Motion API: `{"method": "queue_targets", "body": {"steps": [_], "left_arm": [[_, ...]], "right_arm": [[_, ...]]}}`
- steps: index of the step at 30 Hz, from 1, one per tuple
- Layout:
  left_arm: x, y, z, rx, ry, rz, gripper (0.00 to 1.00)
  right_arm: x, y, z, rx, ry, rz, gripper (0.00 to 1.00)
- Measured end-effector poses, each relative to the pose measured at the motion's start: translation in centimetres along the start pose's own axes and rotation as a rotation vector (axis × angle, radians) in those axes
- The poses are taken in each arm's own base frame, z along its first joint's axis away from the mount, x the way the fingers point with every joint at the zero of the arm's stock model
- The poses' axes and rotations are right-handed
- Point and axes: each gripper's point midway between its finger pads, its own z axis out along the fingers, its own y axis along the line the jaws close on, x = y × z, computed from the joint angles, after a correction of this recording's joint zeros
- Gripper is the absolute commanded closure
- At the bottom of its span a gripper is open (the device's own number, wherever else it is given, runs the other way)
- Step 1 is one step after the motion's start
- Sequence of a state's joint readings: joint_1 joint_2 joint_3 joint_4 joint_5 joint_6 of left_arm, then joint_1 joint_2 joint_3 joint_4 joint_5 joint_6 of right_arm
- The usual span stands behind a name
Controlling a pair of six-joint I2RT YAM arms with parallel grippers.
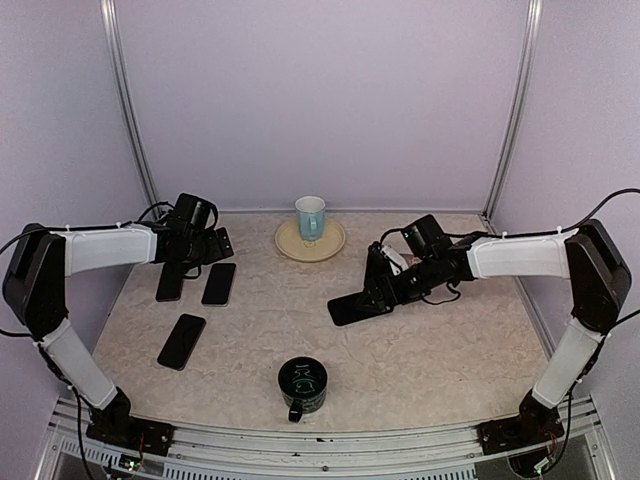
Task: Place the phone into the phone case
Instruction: Move the phone case to the center of the board.
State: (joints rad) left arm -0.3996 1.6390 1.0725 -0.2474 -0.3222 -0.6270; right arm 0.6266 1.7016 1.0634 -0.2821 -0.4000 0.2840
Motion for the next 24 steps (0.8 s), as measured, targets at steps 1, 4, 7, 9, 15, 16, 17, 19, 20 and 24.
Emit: {"method": "queue_targets", "body": {"steps": [1,4,7,9,15,16,17,19,20,24], "left_arm": [[0.0,0.0,0.0,0.0,0.0,0.0,0.01],[0.0,0.0,0.0,0.0,0.0,0.0,0.01],[0.0,0.0,0.0,0.0,-0.001,0.0,0.01],[0.0,0.0,0.0,0.0,-0.001,0.0,0.01],[0.0,0.0,0.0,0.001,0.0,0.0,0.01],[0.0,0.0,0.0,0.001,0.0,0.0,0.01],[0.0,0.0,0.0,0.001,0.0,0.0,0.01],[0.0,0.0,0.0,0.001,0.0,0.001,0.01],[0.0,0.0,0.0,0.001,0.0,0.001,0.01],[0.0,-0.1,0.0,0.004,0.002,0.003,0.01]], "right_arm": [[0.0,-0.5,0.0,0.014,-0.002,0.01,0.0],[0.3,-1.9,-0.1,0.046,-0.008,0.042,0.0],[0.6,-2.9,-0.2,0.067,-0.009,0.067,0.0],[0.6,-3.5,-0.2,0.082,-0.012,0.078,0.0],[1.0,-4.7,0.7,0.109,-0.005,0.1,0.0],[1.2,-4.9,1.0,0.115,0.002,0.107,0.0],[1.4,-5.2,1.2,0.121,0.006,0.113,0.0],[1.8,-5.7,1.5,0.133,0.014,0.125,0.0],[1.8,-6.0,1.6,0.138,0.014,0.129,0.0],[1.8,-6.7,1.6,0.154,0.007,0.14,0.0]]}}
